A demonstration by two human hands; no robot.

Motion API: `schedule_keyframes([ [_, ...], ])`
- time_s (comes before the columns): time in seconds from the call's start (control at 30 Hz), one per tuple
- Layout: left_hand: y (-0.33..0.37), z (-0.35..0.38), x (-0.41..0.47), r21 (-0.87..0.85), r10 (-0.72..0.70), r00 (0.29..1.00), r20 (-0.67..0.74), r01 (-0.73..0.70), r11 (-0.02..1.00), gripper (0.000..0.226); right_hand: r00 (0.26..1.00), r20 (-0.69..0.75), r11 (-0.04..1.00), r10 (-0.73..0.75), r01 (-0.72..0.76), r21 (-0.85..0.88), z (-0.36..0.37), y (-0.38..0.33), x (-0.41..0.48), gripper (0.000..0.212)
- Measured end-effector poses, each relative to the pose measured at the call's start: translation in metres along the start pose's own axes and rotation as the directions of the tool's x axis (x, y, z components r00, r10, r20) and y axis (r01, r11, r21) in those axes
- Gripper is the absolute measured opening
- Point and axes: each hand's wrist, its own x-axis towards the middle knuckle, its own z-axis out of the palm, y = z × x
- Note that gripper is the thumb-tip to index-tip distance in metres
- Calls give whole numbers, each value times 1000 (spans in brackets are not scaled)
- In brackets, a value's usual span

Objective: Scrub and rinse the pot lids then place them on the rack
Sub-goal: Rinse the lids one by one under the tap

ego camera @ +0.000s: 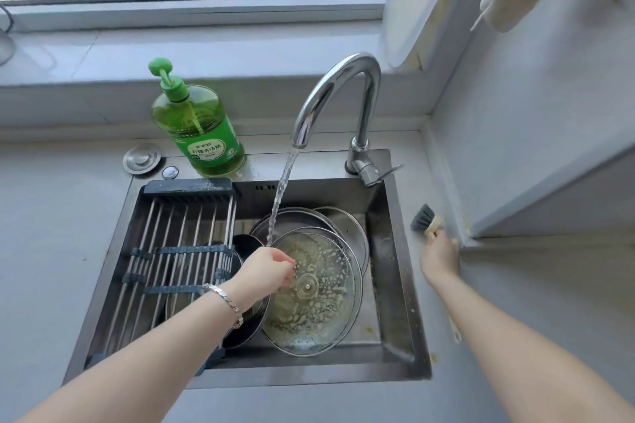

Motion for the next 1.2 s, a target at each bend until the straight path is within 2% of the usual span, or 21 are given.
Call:
schedule_keyframes([
  [0.1, -5, -3, 3, -28, -17, 1000, -10, 17, 999, 21, 995, -63, 997, 72, -73, -17, 5, 1, 7, 29],
  [0.17, -8, -5, 4, -36, -27, 1000, -12, 26, 999, 20, 986, -162, 994, 44, -60, -93, 8, -4, -3, 35],
  [0.23, -12, -7, 5, -41, -30, 999, -17, 29, 999, 21, 965, -235, 989, -118, 92, -119, 16, -12, -24, 48],
  [0.3, -17, -7, 5, -51, -34, 999, -14, 33, 998, 21, 913, -239, 942, -332, 305, -141, 29, -17, -44, 49],
  [0.37, -20, -7, 6, -56, -34, 999, -14, 33, 998, 23, 907, -103, 904, -408, 385, -187, 45, -22, -58, 50],
  [0.43, -24, -8, 8, -60, -37, 999, -18, 35, 998, 23, 941, 171, 919, -292, 326, -221, 64, -25, -64, 54],
  [0.5, -28, -10, 10, -56, -41, 999, -21, 40, 998, 23, 935, 354, 969, -40, 122, -214, 84, -24, -63, 59],
  [0.57, -34, -14, 11, -60, -39, 999, -29, 38, 997, 23, 920, 375, 980, 116, -45, -193, 96, -20, -61, 44],
  [0.63, -40, -18, 11, -69, -36, 999, -40, 33, 997, 22, 927, 333, 974, 173, -111, -197, 101, -16, -60, 29],
  [0.7, -48, -22, 10, -88, -41, 998, -47, 37, 995, 24, 921, 328, 970, 209, -152, -192, 104, -14, -56, 25],
  [0.87, -64, -24, 4, -118, -90, 996, -24, 87, 989, 23, 904, 405, 978, 139, -61, -198, 102, -20, -55, 4],
  [0.97, -67, -24, -1, -132, -112, 994, -16, 109, 985, 22, 899, 438, 985, 23, 54, -162, 94, -24, -60, 31],
  [1.07, -65, -26, -5, -143, -110, 994, -14, 107, 984, 22, 875, 476, 991, -84, 124, -53, 79, -28, -64, 32],
  [1.2, -56, -29, -15, -175, -100, 995, 11, 101, 979, 20, 916, 368, 986, -160, 166, 15, 39, -47, -76, 39],
])
